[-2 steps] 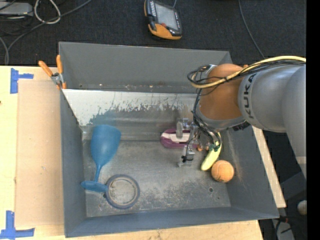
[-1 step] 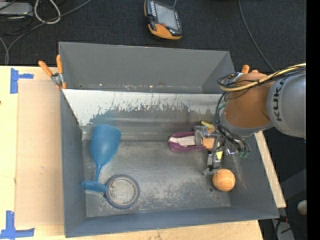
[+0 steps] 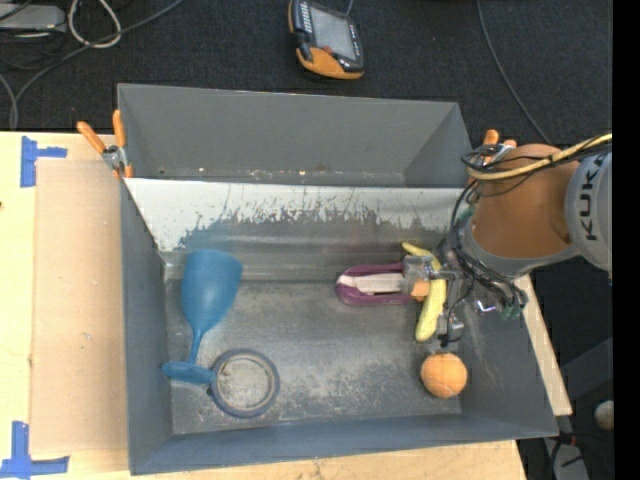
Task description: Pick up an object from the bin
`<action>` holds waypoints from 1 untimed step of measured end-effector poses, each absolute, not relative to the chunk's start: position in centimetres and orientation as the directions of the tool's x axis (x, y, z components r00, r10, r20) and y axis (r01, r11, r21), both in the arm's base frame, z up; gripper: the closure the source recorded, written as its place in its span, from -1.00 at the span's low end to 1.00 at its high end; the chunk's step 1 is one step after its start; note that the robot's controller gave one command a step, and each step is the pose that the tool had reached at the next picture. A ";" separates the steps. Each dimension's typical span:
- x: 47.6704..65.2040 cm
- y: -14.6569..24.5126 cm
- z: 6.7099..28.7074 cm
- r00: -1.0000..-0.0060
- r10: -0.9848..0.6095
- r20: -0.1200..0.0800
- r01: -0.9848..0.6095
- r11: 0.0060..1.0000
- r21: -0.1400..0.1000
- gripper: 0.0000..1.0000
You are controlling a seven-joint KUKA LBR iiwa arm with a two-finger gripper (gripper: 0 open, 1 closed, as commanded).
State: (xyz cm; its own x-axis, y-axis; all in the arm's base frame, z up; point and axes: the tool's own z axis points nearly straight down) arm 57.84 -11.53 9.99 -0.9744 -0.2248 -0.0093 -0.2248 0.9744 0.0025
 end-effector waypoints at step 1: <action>58.4 -13.6 7.3 -0.838 -0.546 -0.016 -0.546 0.838 0.003 1.00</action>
Offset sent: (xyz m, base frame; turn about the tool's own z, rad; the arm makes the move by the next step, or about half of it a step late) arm 0.0000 0.0000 0.0000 0.0000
